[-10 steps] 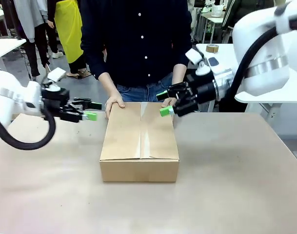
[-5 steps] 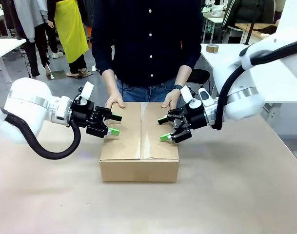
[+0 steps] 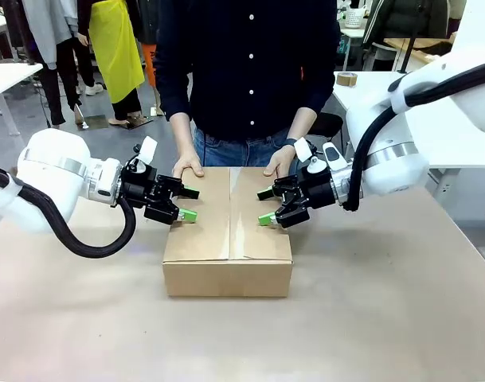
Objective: Pack the gift set into the box.
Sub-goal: Press and hold the closed box until the human finishes sealing it.
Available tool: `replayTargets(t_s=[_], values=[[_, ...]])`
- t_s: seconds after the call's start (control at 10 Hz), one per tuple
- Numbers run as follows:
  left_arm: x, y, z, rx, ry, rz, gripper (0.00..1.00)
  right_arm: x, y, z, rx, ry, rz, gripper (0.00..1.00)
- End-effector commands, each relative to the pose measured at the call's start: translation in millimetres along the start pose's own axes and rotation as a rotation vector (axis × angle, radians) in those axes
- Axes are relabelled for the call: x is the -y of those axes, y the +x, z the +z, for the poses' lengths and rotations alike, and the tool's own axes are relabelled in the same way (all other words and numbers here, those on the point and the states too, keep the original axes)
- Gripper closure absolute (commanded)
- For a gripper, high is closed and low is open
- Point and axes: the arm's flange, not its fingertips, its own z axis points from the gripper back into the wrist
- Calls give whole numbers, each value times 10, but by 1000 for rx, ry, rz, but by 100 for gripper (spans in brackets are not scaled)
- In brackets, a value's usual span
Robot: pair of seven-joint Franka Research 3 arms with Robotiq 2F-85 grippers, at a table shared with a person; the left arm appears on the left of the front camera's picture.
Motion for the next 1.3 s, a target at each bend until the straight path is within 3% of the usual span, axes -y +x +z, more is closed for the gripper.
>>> replayTargets(t_s=[0.0,1.2], values=[[29,-5,-12,5,-8,-26,0,-6,-6,6,-3,-4,18,0],[29,-5,-12,5,-8,-26,0,-6,-6,6,-3,-4,18,0]])
